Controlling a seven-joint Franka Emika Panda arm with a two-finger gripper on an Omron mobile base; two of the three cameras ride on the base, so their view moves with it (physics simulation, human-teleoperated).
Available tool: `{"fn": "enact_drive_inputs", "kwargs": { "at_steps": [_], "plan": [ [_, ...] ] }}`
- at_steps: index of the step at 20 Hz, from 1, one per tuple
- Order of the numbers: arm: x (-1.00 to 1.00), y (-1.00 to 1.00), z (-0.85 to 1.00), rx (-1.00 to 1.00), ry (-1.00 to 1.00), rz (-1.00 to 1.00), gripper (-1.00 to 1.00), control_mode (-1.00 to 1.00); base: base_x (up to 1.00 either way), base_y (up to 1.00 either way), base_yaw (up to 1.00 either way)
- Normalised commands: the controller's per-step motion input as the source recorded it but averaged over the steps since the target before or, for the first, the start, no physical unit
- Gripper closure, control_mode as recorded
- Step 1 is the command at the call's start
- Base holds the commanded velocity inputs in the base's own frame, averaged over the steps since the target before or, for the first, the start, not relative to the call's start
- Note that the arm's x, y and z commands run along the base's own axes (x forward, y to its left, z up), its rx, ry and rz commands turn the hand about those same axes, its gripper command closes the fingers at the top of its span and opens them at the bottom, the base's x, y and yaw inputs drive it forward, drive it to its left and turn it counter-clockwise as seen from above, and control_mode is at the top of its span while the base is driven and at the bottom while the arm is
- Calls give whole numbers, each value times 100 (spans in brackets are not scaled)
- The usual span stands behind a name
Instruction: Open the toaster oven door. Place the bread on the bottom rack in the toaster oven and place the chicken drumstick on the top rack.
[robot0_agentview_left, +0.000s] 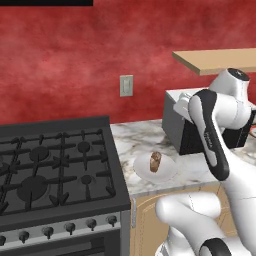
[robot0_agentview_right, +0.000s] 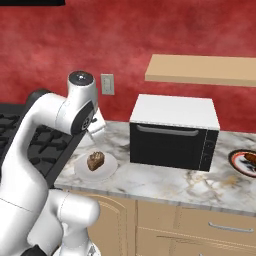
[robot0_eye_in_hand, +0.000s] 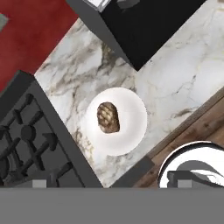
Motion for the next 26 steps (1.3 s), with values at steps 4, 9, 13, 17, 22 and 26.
{"fn": "enact_drive_inputs", "kwargs": {
  "at_steps": [4,9,13,17,22,26],
  "plan": [
    [-5,-41,2,20,6,-29,-100,-100,0,0,0],
    [-9,-45,3,27,0,-27,-100,-100,0,0,0],
    [-2,-46,1,22,0,-23,-100,-100,0,0,0],
    [0,-56,-2,16,7,-16,-100,-100,0,0,0],
    [4,-50,-1,17,8,-7,-100,-100,0,0,0],
    [4,-33,0,18,12,0,-100,-100,0,0,0]
  ]
}}
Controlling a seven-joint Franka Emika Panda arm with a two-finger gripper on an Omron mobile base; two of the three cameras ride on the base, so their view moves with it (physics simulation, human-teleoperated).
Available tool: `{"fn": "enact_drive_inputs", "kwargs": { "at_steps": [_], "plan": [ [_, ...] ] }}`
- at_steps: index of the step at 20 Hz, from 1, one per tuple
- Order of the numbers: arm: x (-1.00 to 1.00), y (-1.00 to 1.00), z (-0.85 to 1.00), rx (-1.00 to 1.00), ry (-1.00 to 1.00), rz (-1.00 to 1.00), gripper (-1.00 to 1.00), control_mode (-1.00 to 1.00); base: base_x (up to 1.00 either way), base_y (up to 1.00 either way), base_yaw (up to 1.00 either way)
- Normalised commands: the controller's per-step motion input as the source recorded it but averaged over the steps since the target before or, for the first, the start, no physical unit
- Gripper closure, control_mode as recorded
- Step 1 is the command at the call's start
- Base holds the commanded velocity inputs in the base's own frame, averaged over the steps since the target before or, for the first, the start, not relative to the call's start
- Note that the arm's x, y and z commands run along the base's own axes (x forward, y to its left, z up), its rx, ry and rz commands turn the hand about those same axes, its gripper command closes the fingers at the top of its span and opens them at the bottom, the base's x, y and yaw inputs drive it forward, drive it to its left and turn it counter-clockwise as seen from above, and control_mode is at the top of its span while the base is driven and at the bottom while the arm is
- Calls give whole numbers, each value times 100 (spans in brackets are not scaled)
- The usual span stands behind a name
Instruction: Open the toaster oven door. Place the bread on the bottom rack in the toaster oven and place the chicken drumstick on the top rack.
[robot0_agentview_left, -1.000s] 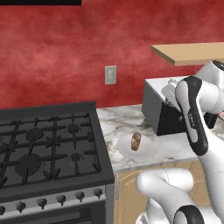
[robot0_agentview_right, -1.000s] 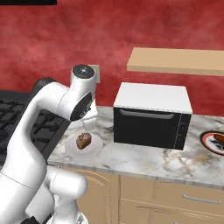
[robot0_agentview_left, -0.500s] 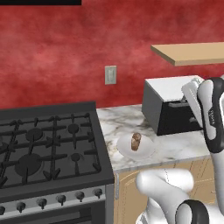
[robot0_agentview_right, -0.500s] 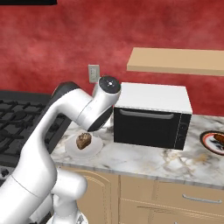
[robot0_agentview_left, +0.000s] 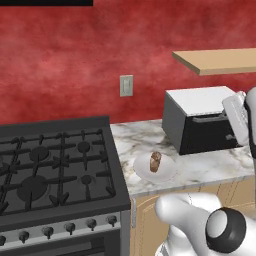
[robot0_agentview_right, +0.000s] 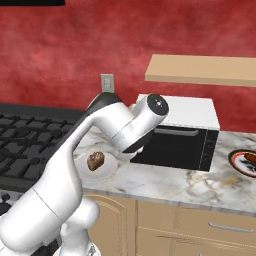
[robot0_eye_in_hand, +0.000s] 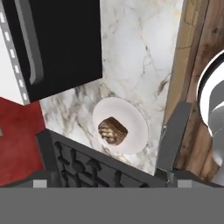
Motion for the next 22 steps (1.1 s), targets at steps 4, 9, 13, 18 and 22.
{"fn": "enact_drive_inputs", "kwargs": {
  "at_steps": [4,9,13,18,22],
  "plan": [
    [12,-28,-4,9,5,0,-100,-100,0,0,0],
    [16,-25,-11,4,1,0,-100,-100,0,0,0],
    [29,-20,-15,1,-2,2,-100,-100,0,0,0],
    [15,-3,-11,0,-21,2,-100,-100,0,0,0],
    [14,-17,-16,-8,-8,0,-100,-100,0,0,0]
  ]
}}
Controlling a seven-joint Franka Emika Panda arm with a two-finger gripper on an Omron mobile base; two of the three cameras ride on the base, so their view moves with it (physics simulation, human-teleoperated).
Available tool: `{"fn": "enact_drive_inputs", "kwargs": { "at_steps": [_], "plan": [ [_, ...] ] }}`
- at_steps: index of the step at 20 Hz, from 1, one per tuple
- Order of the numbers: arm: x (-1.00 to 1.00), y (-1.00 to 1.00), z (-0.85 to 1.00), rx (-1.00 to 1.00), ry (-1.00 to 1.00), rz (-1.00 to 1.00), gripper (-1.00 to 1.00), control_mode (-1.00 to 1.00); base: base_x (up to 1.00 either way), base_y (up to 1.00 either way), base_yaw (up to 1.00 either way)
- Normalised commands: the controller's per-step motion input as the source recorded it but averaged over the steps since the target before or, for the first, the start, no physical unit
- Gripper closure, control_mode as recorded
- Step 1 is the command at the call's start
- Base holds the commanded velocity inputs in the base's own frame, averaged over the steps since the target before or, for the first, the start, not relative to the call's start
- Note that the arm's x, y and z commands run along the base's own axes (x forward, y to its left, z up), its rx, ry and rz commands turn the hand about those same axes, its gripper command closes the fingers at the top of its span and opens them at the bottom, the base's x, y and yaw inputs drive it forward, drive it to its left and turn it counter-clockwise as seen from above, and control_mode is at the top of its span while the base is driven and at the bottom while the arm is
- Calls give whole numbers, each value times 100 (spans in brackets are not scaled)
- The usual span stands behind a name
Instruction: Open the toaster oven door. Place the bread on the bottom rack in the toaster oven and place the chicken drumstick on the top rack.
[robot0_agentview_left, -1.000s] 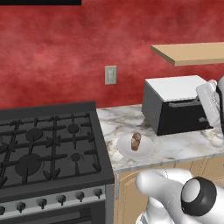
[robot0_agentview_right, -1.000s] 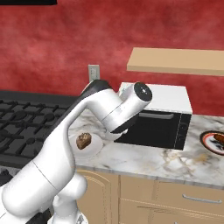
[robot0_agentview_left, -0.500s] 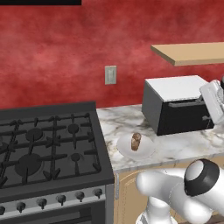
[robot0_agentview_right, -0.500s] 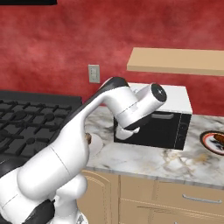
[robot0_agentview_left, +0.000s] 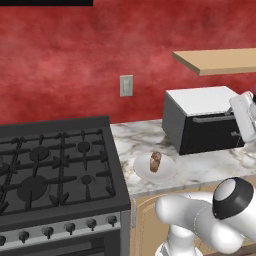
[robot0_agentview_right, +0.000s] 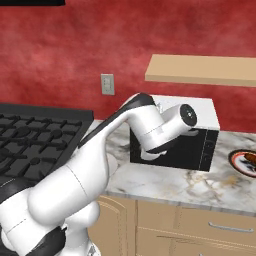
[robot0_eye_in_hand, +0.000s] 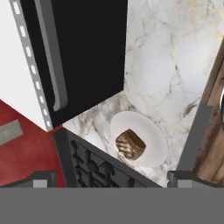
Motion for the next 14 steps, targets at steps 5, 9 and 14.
{"fn": "enact_drive_inputs", "kwargs": {
  "at_steps": [5,9,14],
  "plan": [
    [29,-18,-12,-2,8,-1,-100,-100,0,0,0],
    [21,-24,-10,0,2,0,-100,-100,0,0,0],
    [15,-22,-14,0,0,0,-100,-100,0,0,0]
  ]
}}
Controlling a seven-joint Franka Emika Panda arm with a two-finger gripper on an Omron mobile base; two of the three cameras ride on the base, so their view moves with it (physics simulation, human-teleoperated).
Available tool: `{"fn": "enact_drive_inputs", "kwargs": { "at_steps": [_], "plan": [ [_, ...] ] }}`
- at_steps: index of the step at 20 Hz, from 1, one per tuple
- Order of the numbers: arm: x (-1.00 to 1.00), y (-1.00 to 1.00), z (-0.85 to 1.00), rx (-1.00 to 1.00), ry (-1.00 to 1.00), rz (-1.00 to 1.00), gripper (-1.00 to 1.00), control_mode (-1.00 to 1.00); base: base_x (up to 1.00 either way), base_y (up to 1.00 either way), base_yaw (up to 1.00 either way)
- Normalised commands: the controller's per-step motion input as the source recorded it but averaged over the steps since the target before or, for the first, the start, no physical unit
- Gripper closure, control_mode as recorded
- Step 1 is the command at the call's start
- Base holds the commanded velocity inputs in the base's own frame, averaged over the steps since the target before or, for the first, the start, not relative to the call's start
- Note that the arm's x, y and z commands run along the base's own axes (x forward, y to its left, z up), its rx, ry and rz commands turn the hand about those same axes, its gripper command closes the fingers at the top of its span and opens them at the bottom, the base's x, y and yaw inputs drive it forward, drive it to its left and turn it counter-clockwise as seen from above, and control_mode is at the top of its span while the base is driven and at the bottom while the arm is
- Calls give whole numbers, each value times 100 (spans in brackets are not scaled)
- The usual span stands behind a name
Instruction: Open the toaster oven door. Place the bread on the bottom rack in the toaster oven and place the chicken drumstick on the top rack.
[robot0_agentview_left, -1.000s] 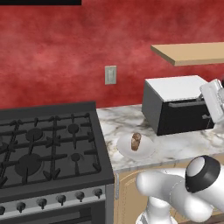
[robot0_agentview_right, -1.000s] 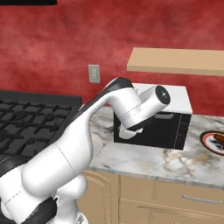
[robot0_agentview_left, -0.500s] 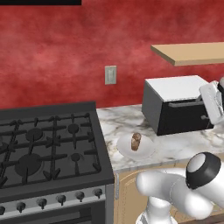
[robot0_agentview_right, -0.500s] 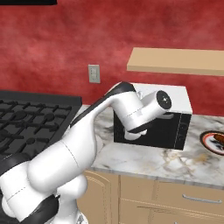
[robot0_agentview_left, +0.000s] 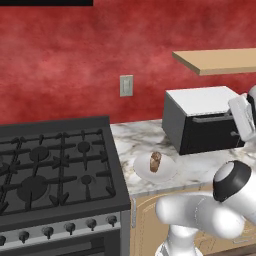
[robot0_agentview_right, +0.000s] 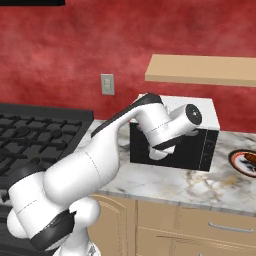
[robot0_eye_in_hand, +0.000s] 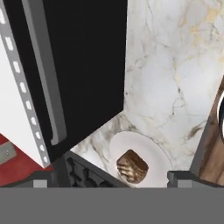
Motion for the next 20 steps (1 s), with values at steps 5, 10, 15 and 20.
{"fn": "enact_drive_inputs", "kwargs": {
  "at_steps": [5,10,15,20],
  "plan": [
    [16,-15,-19,0,0,0,-100,-100,0,0,0],
    [20,-4,-18,0,0,0,-100,-100,0,0,0],
    [29,-1,-17,0,-1,0,-100,-100,0,0,0],
    [33,0,-9,0,-3,0,-100,-100,0,0,0]
  ]
}}
